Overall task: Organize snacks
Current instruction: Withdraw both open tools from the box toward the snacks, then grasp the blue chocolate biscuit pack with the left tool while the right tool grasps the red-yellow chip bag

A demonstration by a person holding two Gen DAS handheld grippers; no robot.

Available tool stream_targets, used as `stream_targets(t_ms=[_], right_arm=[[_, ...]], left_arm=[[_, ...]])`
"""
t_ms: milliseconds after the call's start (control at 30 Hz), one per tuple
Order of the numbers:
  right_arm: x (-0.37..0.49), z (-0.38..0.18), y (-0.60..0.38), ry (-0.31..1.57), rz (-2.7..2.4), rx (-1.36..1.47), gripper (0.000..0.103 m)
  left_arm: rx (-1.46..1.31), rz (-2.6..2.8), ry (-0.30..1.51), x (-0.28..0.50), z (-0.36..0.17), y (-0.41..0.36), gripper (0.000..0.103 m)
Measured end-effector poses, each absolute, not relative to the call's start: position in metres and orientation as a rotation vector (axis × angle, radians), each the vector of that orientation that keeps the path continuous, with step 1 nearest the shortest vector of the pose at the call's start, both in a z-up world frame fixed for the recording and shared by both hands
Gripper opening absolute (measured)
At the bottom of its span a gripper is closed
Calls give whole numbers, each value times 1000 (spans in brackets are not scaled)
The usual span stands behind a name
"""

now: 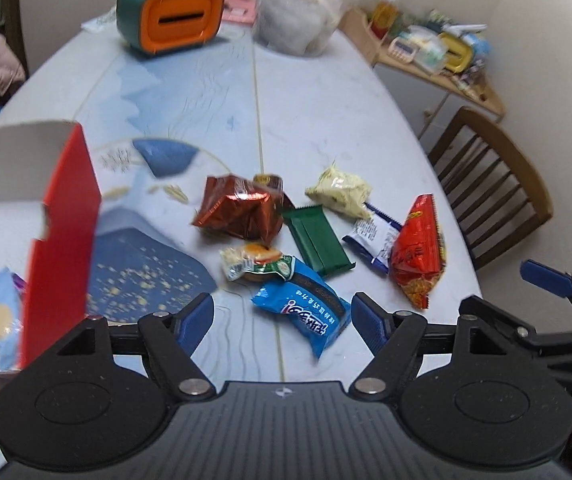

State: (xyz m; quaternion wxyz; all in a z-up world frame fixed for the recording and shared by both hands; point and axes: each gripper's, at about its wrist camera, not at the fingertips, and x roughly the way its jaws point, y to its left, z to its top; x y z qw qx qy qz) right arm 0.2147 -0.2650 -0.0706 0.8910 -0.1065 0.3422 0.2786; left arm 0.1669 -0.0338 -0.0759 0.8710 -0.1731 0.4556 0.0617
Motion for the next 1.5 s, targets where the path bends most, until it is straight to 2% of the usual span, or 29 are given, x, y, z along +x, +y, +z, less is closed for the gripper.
stream_targets(t_ms=[467, 867, 1067, 1200, 1433, 1500], right_arm=[[270, -125, -267, 748, 635, -378, 102], [298, -158, -251, 748, 682, -489, 99], [302, -167, -246, 744, 699, -517, 92], [304, -168, -246, 751, 699, -511, 82], [301, -168, -247, 745, 688, -496, 72], [301, -168, -247, 745, 678, -489, 70]], left_arm=[[-381, 232, 1078, 234, -125, -65, 75], [-372, 321, 1116, 258, -149, -75, 75], [-333, 377, 1131, 263, -155, -79, 75], [-353, 418, 1161, 262, -163, -74, 75], [-377, 428, 1177, 260, -167, -73, 75], [-386, 435, 1173, 259, -166, -74, 72]])
